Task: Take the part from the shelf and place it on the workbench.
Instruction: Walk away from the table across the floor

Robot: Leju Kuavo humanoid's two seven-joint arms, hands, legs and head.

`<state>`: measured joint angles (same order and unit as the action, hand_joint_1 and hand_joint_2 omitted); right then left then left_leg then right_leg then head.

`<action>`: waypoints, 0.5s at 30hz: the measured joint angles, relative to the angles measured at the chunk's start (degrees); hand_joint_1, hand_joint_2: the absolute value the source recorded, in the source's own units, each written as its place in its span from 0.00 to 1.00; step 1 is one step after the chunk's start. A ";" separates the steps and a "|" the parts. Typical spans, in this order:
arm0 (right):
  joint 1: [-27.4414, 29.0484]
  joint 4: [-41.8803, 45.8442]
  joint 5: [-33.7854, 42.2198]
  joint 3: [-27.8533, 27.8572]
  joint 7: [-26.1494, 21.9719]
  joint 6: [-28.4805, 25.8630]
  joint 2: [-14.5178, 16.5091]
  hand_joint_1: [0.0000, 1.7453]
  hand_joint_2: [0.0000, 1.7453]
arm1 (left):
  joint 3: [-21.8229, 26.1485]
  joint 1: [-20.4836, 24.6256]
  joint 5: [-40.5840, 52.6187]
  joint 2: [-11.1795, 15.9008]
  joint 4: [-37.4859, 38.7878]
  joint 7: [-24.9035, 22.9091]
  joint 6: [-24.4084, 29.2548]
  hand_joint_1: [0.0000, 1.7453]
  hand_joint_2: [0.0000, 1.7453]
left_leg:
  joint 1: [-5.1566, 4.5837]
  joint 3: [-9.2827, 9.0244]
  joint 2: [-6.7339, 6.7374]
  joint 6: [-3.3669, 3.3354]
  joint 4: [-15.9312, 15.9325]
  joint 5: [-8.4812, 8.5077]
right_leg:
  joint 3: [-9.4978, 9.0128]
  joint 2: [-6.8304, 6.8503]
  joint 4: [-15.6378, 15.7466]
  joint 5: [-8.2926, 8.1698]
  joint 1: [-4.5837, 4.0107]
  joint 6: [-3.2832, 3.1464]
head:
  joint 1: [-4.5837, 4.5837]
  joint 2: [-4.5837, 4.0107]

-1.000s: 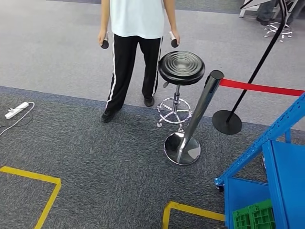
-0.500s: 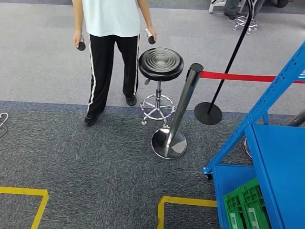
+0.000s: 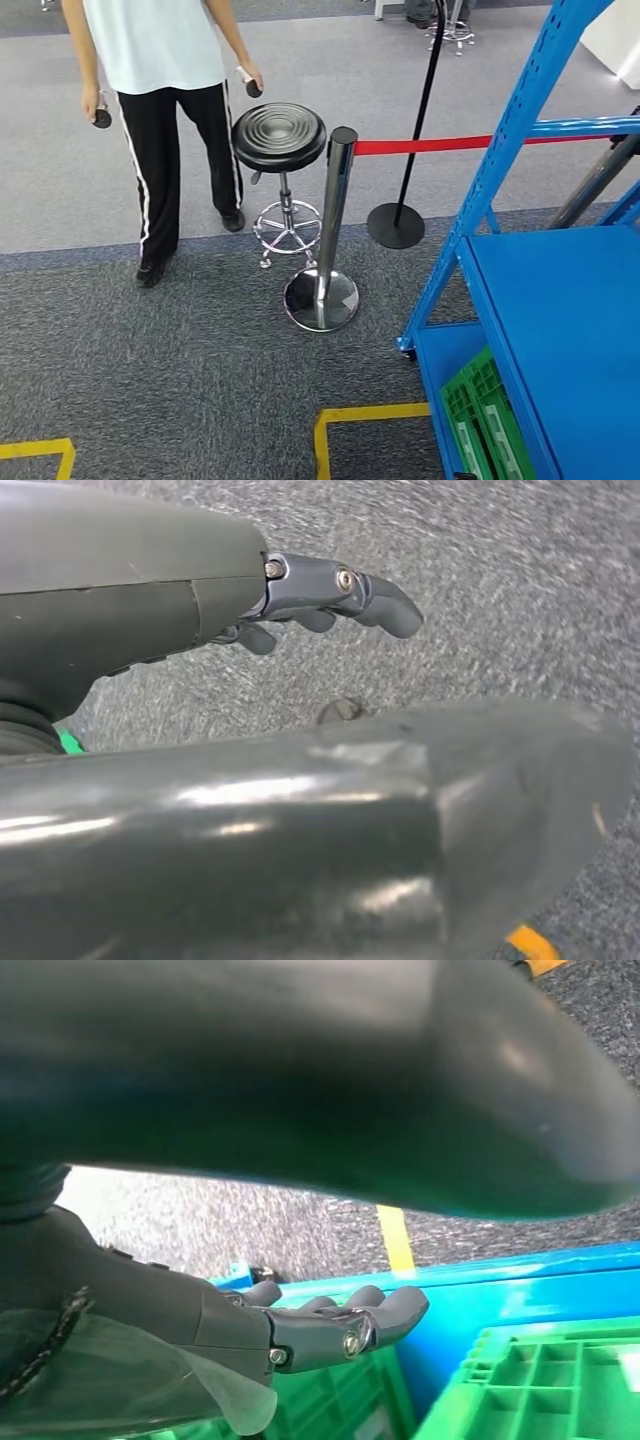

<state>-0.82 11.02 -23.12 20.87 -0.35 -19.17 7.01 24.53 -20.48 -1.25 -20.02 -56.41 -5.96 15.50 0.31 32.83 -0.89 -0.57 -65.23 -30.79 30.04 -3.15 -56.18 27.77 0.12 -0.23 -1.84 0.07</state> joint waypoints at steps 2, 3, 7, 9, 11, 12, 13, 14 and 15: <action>-0.08 0.00 -0.01 0.00 -0.02 0.01 0.02 0.00 0.00 | 0.08 0.07 -0.02 0.03 0.07 0.04 0.00 0.00 0.00 | 0.02 -2.44 -1.71 -0.32 6.03 2.17 | 0.36 -1.13 -0.35 0.04 -0.04 0.43 | -0.03 0.00; -0.06 0.00 -0.01 0.00 -0.03 0.01 0.03 0.00 0.00 | 0.11 0.12 -0.03 0.04 0.10 0.06 0.00 0.00 0.00 | -0.03 -2.74 -2.20 -0.41 7.00 2.17 | 0.66 -1.54 -0.45 -0.02 0.01 0.75 | -0.03 0.00; 0.24 -0.01 -0.07 0.02 -0.02 0.03 0.03 0.00 0.00 | 0.20 0.35 -0.09 -0.05 0.13 0.30 -0.02 0.00 0.00 | 0.00 -2.80 -0.64 -1.40 8.05 2.74 | 2.35 -0.94 -1.93 1.03 0.30 2.03 | -0.24 0.00; 0.03 0.00 -0.16 0.03 -0.01 0.09 0.03 0.00 0.00 | 0.26 0.38 -0.18 -0.07 0.22 0.45 -0.06 0.00 0.00 | 0.02 -2.78 0.61 -1.80 8.36 2.92 | 5.47 1.45 -8.06 4.58 0.28 2.45 | -0.50 0.00; -0.06 -0.01 -0.21 0.05 0.02 0.14 0.04 0.00 0.00 | 0.35 0.39 -0.28 -0.07 0.43 0.60 -0.14 0.00 0.00 | -0.07 -2.63 1.91 -1.89 8.37 2.89 | 9.03 2.53 -15.46 7.65 0.44 2.86 | -0.59 0.00; 0.03 -0.01 -0.21 0.13 0.05 0.14 0.04 0.00 0.00 | 0.40 0.44 -0.30 -0.07 0.53 0.67 -0.18 0.00 0.00 | -0.09 -2.60 2.51 -1.87 8.36 2.86 | 9.61 2.71 -16.82 7.68 0.52 3.02 | -0.60 0.00; 0.13 -0.02 -0.19 0.23 0.09 0.15 0.05 0.00 0.00 | 0.46 0.49 -0.31 -0.07 0.62 0.74 -0.22 0.00 0.00 | -0.09 -2.61 3.05 -1.83 8.35 2.81 | 9.07 2.91 -15.96 6.68 0.60 3.12 | -0.61 0.00; 0.19 -0.02 -0.15 0.39 0.14 0.18 0.04 0.00 0.00 | 0.50 0.53 -0.31 -0.07 0.71 0.79 -0.28 0.00 0.00 | -0.08 -2.72 3.55 -1.75 8.35 2.75 | 7.33 3.33 -12.84 4.88 0.65 3.14 | -0.61 0.00; 0.17 -0.01 -0.09 0.58 0.17 0.26 0.04 0.00 0.00 | 0.52 0.57 -0.31 -0.07 0.79 0.84 -0.32 0.00 0.00 | -0.11 -2.89 4.01 -1.59 8.33 2.65 | 4.88 4.43 -8.49 2.99 0.64 3.11 | -0.63 0.00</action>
<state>-0.65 11.00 -23.21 21.46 -0.18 -18.92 7.05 25.06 -19.91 -1.55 -20.08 -55.62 -5.12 15.18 0.20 29.94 3.12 -2.16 -56.90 -28.14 34.92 1.28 -64.67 30.76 0.77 2.88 -2.46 0.07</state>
